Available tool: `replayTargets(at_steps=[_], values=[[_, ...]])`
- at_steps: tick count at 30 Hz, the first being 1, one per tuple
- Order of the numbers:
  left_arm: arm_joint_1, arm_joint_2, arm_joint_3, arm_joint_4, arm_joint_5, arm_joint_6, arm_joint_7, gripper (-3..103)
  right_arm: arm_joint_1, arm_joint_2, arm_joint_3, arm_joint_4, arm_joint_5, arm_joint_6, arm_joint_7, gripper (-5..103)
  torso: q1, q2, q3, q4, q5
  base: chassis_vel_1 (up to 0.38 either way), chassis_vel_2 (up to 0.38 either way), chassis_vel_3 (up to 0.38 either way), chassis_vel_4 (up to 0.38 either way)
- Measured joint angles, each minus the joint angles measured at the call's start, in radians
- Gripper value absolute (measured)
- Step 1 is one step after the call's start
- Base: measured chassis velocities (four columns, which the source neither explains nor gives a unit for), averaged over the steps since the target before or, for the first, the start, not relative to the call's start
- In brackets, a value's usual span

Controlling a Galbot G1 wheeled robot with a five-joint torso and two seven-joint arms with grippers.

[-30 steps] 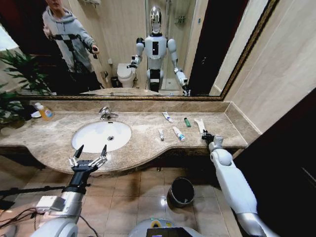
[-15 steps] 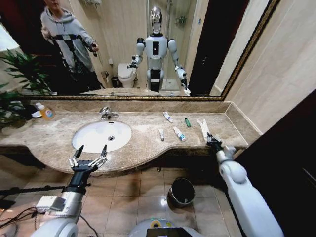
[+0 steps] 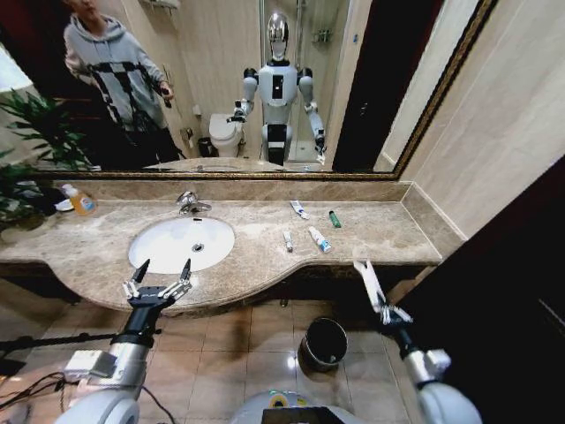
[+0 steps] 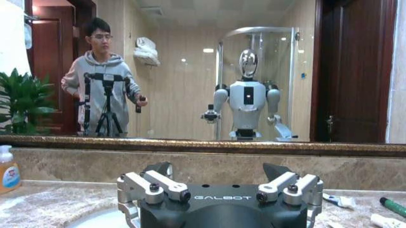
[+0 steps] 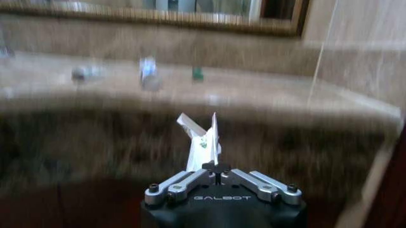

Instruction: Pick up the trash from the sink and place it in the trash bin.

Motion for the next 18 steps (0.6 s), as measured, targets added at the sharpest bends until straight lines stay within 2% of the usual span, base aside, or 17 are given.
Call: replayTargets(at_steps=[5, 7, 9, 12, 18], values=[[0.0, 0.0, 0.0, 0.0, 0.0, 0.0, 0.0, 100, 0.029, 0.034, -0.04, -0.132, -0.042, -0.012, 0.016, 0, 0.0, 0.0, 0.0, 0.0001, -0.0001, 0.0, 0.0, 0.0, 0.0], [0.0, 0.0, 0.0, 0.0, 0.0, 0.0, 0.0, 100, 0.077, 0.045, -0.075, -0.251, -0.077, -0.041, 0.012, 0, 0.0, 0.0, 0.0, 0.0001, 0.0001, 0.0, 0.0, 0.0, 0.0], [0.0, 0.0, 0.0, 0.0, 0.0, 0.0, 0.0, 100, 0.094, 0.047, -0.085, -0.288, -0.092, -0.057, 0.009, 0, 0.0, 0.0, 0.0, 0.0001, 0.0, 0.0, 0.0, 0.0, 0.0], [0.0, 0.0, 0.0, 0.0, 0.0, 0.0, 0.0, 100, 0.189, 0.059, -0.119, -0.453, -0.173, -0.081, -0.003, 0, 0.0, 0.0, 0.0, 0.0002, 0.0002, 0.0, 0.0, 0.0, 0.0], [0.0, 0.0, 0.0, 0.0, 0.0, 0.0, 0.0, 100, 0.3, 0.077, -0.143, -0.631, -0.271, -0.091, 0.005, 0, 0.0, 0.0, 0.0, 0.0002, 0.0001, 0.0, 0.0, 0.0, 0.0]])
